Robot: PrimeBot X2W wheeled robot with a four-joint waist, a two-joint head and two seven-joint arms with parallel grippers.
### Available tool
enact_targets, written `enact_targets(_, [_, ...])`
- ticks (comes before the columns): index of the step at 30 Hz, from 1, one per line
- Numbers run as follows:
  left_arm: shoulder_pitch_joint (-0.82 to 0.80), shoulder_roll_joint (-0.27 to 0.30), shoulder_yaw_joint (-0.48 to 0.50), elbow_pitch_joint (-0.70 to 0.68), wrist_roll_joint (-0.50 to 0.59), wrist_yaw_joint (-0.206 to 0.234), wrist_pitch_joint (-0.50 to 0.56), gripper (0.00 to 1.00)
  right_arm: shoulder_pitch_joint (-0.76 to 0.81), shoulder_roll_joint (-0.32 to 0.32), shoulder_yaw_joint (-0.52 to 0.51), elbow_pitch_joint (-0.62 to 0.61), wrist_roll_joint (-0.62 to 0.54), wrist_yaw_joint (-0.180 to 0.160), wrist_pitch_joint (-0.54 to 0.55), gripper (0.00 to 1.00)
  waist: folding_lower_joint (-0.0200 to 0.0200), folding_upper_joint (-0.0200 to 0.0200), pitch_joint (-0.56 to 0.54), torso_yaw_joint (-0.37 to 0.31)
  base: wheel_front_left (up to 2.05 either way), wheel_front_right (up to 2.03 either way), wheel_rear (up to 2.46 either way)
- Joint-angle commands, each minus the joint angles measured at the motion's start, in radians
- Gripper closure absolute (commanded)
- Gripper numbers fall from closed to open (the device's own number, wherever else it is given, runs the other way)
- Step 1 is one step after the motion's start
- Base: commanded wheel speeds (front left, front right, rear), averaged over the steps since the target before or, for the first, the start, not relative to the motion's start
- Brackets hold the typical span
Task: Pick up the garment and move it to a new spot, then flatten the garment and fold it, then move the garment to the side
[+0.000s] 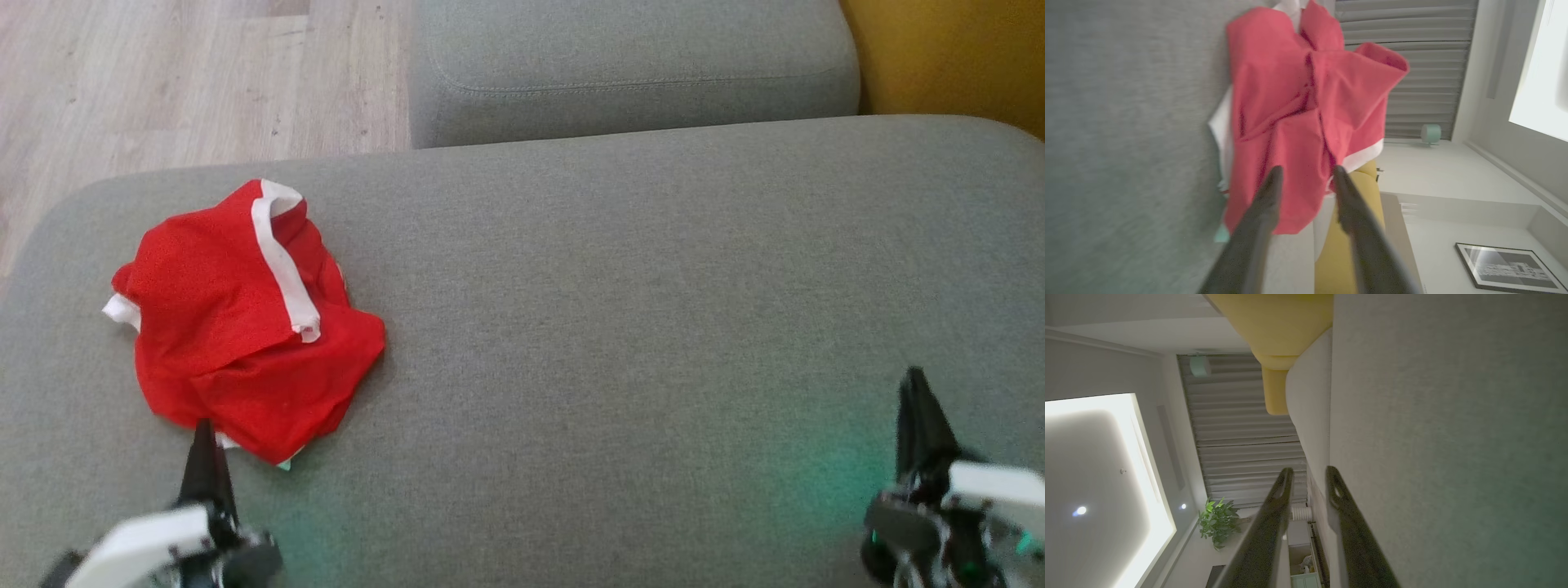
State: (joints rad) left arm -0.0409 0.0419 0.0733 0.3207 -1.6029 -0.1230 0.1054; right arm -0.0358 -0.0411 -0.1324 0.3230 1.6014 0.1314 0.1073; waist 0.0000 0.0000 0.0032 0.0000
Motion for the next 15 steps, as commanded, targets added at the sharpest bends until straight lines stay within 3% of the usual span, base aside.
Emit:
enact_targets(1, [-0.002,0.0,0.0,-0.005,0.0,0.0,-0.001,0.0,-0.003,0.0,0.001,-0.005,0.0,0.0,-0.001,0.0,0.0,0.0,0.0,0.0,0.0,0.0,0.0])
enact_targets(15, [0.002,0.001,0.002,-0.022,0.024,-0.001,-0.042,0.0,-0.002,-0.001,0.021,-0.021,-0.054,0.0,-0.042,0.0,0.0,0.0,0.0,-0.002,0.0,0.0,0.0])
